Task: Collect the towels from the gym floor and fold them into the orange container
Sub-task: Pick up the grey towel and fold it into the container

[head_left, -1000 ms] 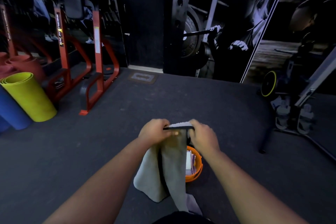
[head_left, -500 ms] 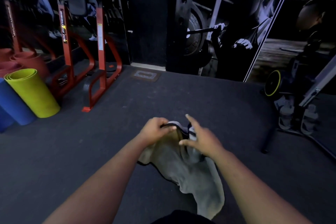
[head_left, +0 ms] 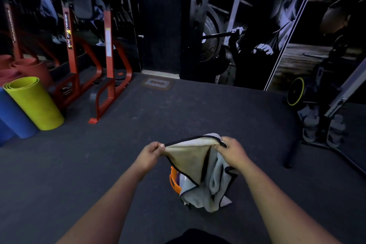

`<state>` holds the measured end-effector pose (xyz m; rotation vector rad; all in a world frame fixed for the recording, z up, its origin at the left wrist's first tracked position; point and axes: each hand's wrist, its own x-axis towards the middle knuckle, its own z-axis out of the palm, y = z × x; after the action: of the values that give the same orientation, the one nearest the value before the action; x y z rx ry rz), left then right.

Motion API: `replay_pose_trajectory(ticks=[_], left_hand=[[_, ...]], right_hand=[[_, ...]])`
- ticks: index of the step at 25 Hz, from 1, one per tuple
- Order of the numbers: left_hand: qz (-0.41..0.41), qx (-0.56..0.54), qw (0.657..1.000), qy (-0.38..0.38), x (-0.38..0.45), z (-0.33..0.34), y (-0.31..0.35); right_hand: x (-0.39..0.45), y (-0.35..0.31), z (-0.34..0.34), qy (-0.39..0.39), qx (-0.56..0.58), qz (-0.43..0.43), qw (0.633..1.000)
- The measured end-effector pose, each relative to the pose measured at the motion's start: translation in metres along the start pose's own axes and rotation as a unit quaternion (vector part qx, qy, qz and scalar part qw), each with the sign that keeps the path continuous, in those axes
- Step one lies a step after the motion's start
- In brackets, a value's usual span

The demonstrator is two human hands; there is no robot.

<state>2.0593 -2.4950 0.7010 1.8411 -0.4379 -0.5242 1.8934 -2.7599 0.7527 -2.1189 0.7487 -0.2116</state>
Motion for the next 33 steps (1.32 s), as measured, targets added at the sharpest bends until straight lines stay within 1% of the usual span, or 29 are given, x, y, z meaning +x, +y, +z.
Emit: replay_pose_trajectory(ticks=[1, 3, 5, 6, 7, 8, 9, 10, 11, 12, 14, 16, 18, 19, 20, 21, 22, 24, 25, 27, 31, 33], left_hand=[[-0.002, -0.013, 1.0, 0.011, -0.002, 0.005, 0.002], [0.007, 0.049, 0.999, -0.009, -0.008, 0.012, 0.007], [0.006, 0.106, 0.992, -0.071, -0.015, 0.008, 0.008], [0.007, 0.105, 0.989, -0.104, -0.016, 0.005, 0.006], [0.017, 0.08, 0.99, -0.111, -0.018, 0.002, 0.005], [0.024, 0.023, 0.995, -0.089, -0.02, 0.003, 0.008], [0.023, -0.057, 0.997, -0.045, -0.02, 0.005, 0.011], [0.02, -0.139, 0.99, 0.001, -0.02, 0.009, 0.018], [0.018, -0.204, 0.978, 0.03, -0.019, 0.015, 0.026], [0.015, -0.233, 0.971, 0.047, -0.018, 0.021, 0.034], [0.011, -0.23, 0.971, 0.063, -0.018, 0.035, 0.048], [0.009, -0.23, 0.971, 0.065, -0.018, 0.044, 0.057], [0.018, -0.232, 0.971, 0.046, -0.019, 0.05, 0.065], [0.023, -0.232, 0.972, 0.034, -0.02, 0.051, 0.067], [0.026, -0.229, 0.973, 0.024, -0.022, 0.052, 0.069], [0.029, -0.225, 0.974, 0.016, -0.023, 0.052, 0.07], [0.029, -0.22, 0.975, 0.01, -0.023, 0.053, 0.069], [0.03, -0.212, 0.977, 0.002, -0.024, 0.054, 0.07], [0.028, -0.213, 0.977, -0.005, -0.024, 0.056, 0.07], [0.028, -0.221, 0.975, -0.023, -0.028, 0.059, 0.071], [0.04, -0.219, 0.972, -0.07, -0.035, 0.067, 0.073], [0.051, -0.222, 0.97, -0.083, -0.037, 0.07, 0.073]], right_hand=[[-0.001, 0.0, 0.003, 0.007, 0.035, 0.016, 0.999], [-0.002, -0.001, 0.006, 0.028, 0.102, 0.046, 0.993], [-0.004, -0.006, 0.0, 0.039, 0.156, 0.072, 0.984], [-0.006, -0.008, -0.004, 0.049, 0.171, 0.081, 0.981], [-0.007, -0.009, -0.008, 0.062, 0.176, 0.088, 0.978], [-0.008, -0.008, -0.01, 0.074, 0.172, 0.092, 0.978], [-0.009, -0.007, -0.01, 0.078, 0.165, 0.095, 0.979], [-0.01, -0.008, -0.01, 0.067, 0.163, 0.092, 0.98], [-0.012, -0.009, -0.008, 0.042, 0.176, 0.077, 0.98], [-0.013, -0.01, -0.005, 0.011, 0.208, 0.055, 0.977], [-0.02, -0.018, -0.002, -0.027, 0.295, 0.026, 0.955], [-0.028, -0.025, -0.002, -0.054, 0.382, 0.032, 0.922], [-0.034, -0.024, -0.004, -0.098, 0.441, 0.039, 0.891], [-0.036, -0.023, -0.006, -0.126, 0.451, 0.021, 0.883], [-0.037, -0.023, -0.007, -0.149, 0.431, -0.007, 0.89], [-0.036, -0.024, -0.006, -0.16, 0.381, -0.04, 0.91], [-0.034, -0.025, -0.004, -0.151, 0.314, -0.073, 0.934], [-0.031, -0.029, 0.001, -0.079, 0.178, -0.128, 0.972], [-0.028, -0.031, 0.004, -0.033, 0.112, -0.152, 0.982], [-0.024, -0.034, 0.008, 0.029, 0.014, -0.175, 0.984], [-0.015, -0.038, 0.018, 0.051, -0.063, -0.175, 0.981], [-0.01, -0.041, 0.021, 0.056, -0.081, -0.163, 0.982]])
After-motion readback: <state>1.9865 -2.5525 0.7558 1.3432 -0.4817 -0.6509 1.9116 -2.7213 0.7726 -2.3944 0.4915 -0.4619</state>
